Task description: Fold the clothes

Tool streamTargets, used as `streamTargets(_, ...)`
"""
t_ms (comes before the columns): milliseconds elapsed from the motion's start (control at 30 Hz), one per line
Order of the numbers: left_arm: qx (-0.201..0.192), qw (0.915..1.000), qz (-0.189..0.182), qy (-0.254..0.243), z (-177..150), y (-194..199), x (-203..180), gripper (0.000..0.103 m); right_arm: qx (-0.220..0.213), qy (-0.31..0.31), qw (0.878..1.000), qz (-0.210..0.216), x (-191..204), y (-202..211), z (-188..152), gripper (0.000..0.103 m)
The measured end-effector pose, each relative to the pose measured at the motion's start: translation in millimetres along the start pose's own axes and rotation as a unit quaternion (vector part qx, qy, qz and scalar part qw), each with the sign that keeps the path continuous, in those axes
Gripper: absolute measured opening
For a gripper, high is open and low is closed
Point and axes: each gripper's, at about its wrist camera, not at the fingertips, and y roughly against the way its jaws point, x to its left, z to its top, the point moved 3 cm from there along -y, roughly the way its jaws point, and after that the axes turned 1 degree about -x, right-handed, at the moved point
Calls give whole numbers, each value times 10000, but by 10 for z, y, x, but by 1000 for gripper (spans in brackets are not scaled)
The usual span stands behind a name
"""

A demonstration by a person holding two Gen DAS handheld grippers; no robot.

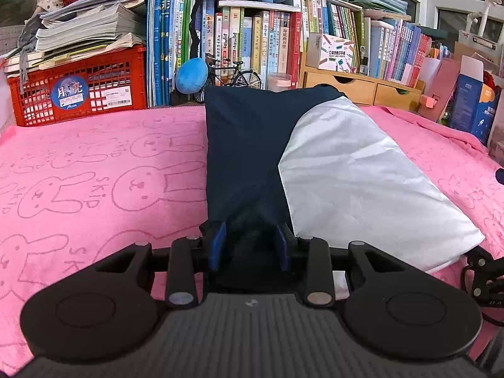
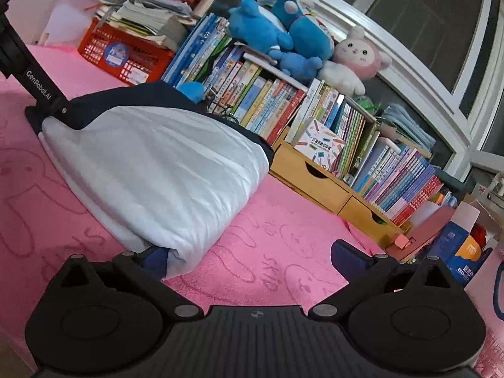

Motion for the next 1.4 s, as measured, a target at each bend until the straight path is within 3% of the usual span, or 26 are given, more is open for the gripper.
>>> streamTargets(133,-25,10000,-40,41,-7,0,22,33,159,-391,9991,72,-55,-47,-3,102)
streamTargets(200,-28,10000,-50,47,-8,-1,22,33,300,-759,9965,200,-92,-73,-7,97)
streamTargets(300,-8,10000,-93,-26,-4,4,33,33,297,-584,9969,437,-71,-27,35,78)
streamTargets(433,-8,9999,-126,-89,-3,12,45,33,468,-333,9928,1050,23,45,115,26)
streamTargets(467,-9,9999,-127,-106,-3,15,48,33,537,-393,9910,1165,26,51,125,21)
streamTargets(733,7,9997,-41,-239,-11,43,94,34,827,-965,9753,1808,-180,114,78,21)
streamTargets(767,18,9997,39,-225,-12,46,112,39,885,-1186,9693,1964,-255,125,52,21)
streamTargets(800,59,9994,295,-189,-15,38,145,54,965,-1550,9584,2196,-361,136,9,21)
streamTargets(833,116,9986,505,-106,-14,28,190,91,1078,-2035,9418,2449,-487,118,-48,22)
streamTargets(867,220,9980,574,122,-2,11,271,98,1182,-2516,9221,2693,-614,100,-106,23)
streamTargets(933,294,9974,503,413,14,-3,388,98,1269,-3467,8766,3086,-845,37,-238,27)
streamTargets(1000,324,9975,538,313,10,-4,368,98,1221,-4122,8397,3317,-1003,-100,-313,43)
streamTargets(1067,335,9974,590,239,3,1,341,98,1164,-4752,7977,3527,-1166,-238,-387,71)
streamTargets(1100,337,9974,584,244,1,5,341,98,1145,-5017,7774,3618,-1233,-310,-414,77)
streamTargets(1267,393,9969,558,385,31,73,348,95,1400,-5110,7552,3858,-1095,-773,-248,80)
streamTargets(1300,353,9971,554,382,62,119,338,93,1513,-5115,7481,3948,-1020,-813,-197,77)
streamTargets(1333,249,9976,572,304,100,199,314,91,1622,-5116,7421,4016,-950,-848,-148,66)
streamTargets(1400,-35,9987,502,-63,164,367,223,91,1789,-5102,7462,3884,-866,-848,-76,60)
